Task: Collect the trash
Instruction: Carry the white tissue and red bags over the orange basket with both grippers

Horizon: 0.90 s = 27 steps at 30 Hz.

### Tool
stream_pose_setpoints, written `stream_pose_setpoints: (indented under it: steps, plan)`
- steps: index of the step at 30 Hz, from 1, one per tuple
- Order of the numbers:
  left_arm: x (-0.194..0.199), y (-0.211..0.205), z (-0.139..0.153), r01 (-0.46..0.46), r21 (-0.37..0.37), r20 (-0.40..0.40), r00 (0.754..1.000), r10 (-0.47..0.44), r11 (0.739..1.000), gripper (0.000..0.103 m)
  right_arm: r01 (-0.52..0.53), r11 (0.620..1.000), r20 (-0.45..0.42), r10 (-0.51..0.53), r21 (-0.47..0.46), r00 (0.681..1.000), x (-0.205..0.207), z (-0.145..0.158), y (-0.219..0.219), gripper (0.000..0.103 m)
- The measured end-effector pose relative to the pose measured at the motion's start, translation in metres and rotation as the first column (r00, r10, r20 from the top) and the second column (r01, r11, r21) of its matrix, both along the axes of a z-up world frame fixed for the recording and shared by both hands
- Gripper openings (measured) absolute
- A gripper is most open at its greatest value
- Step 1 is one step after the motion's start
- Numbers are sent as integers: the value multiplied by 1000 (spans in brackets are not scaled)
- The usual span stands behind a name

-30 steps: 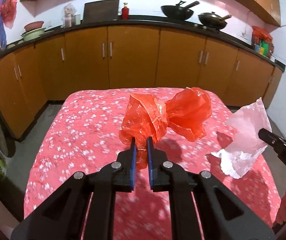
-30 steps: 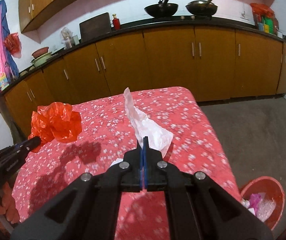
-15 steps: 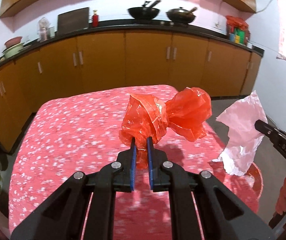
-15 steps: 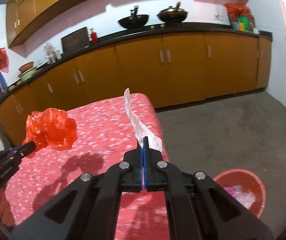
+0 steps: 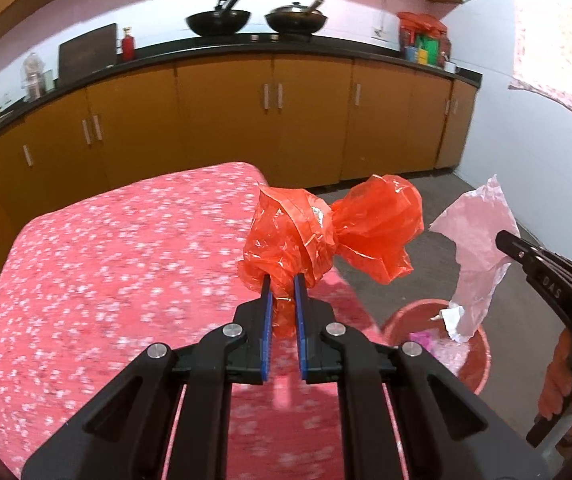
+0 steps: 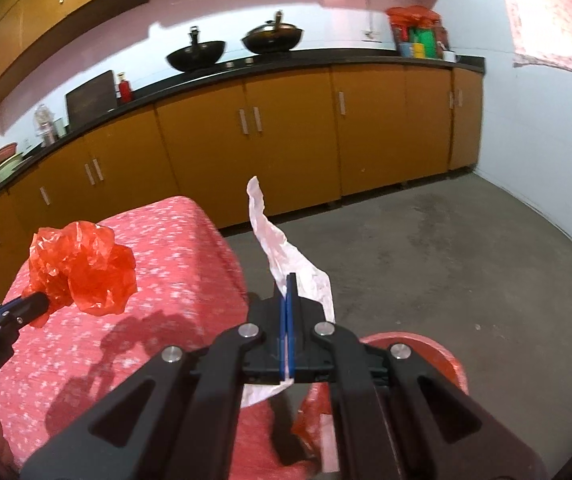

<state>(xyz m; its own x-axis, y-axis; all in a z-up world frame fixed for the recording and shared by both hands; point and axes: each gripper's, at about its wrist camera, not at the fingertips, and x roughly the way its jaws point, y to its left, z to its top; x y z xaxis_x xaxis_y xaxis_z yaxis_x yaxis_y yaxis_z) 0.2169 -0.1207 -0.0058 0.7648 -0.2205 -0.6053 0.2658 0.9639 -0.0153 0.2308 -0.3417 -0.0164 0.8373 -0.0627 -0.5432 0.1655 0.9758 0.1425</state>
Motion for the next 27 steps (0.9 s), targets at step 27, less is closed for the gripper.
stream_pose_setpoints:
  steps: [27]
  plan:
    - [-9, -131, -66, 150, -15, -155, 976, -151, 989, 10, 202, 977, -266, -180, 61, 947, -13, -150, -133, 3]
